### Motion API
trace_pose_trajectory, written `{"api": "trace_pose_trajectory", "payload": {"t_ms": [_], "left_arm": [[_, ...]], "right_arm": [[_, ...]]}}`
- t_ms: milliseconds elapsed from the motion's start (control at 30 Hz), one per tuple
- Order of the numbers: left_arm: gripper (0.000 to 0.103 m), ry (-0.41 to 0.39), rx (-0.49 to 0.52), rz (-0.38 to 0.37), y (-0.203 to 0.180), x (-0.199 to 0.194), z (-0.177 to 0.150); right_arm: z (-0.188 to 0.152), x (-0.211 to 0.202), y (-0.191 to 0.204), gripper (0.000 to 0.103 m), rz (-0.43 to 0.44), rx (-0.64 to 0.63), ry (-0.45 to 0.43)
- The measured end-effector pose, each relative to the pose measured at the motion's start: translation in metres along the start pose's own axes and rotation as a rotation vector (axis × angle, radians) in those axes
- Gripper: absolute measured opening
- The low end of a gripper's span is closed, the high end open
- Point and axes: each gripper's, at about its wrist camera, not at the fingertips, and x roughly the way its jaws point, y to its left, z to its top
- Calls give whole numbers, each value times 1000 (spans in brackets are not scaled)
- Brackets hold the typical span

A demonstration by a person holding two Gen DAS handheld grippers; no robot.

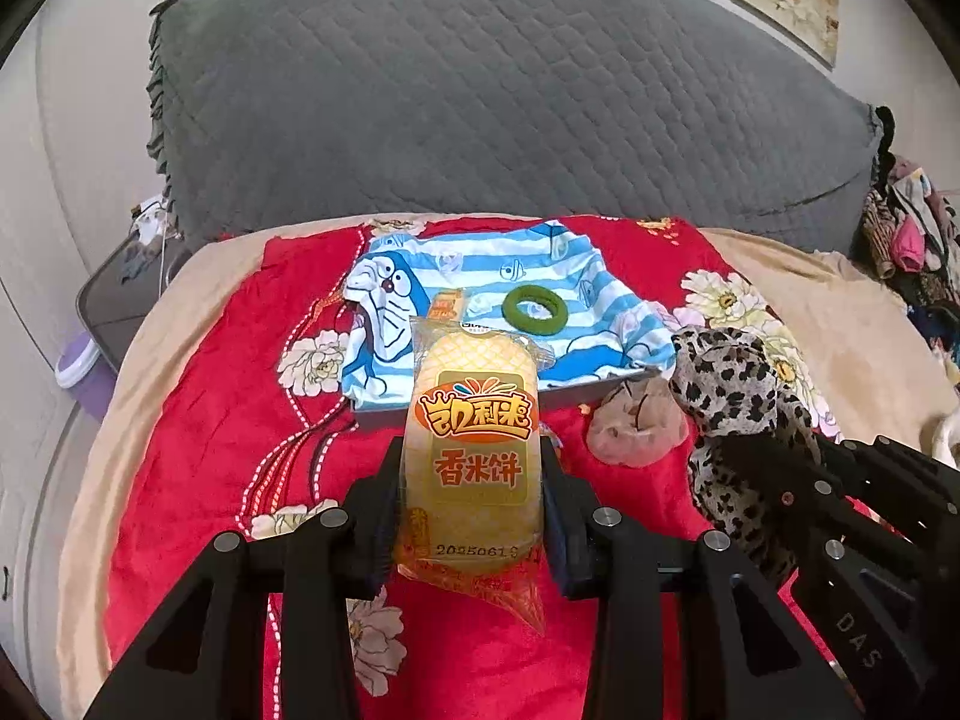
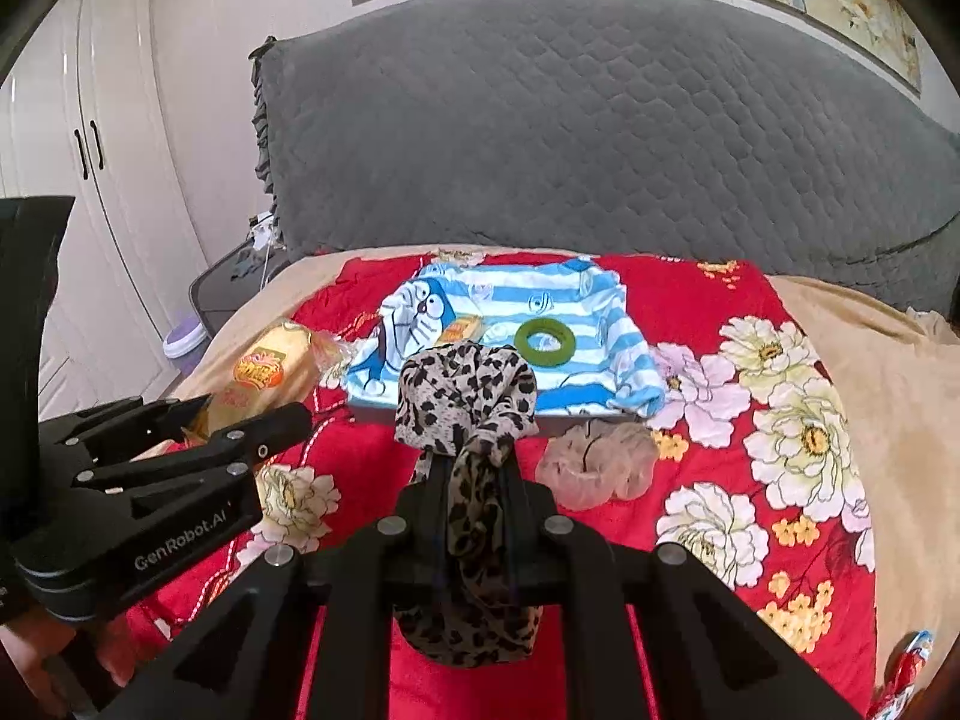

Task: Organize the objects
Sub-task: 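Lift the cake with the left tool while the right tool carries the scrunchie toward the tray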

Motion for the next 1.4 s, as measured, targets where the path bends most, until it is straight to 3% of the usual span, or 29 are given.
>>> {"api": "trace_pose_trajectory", "payload": {"t_ms": [1400], "left_arm": [[40, 8, 30, 10, 3, 120, 70]], "right_arm": [[61, 99, -20, 14, 26, 1, -13]]}}
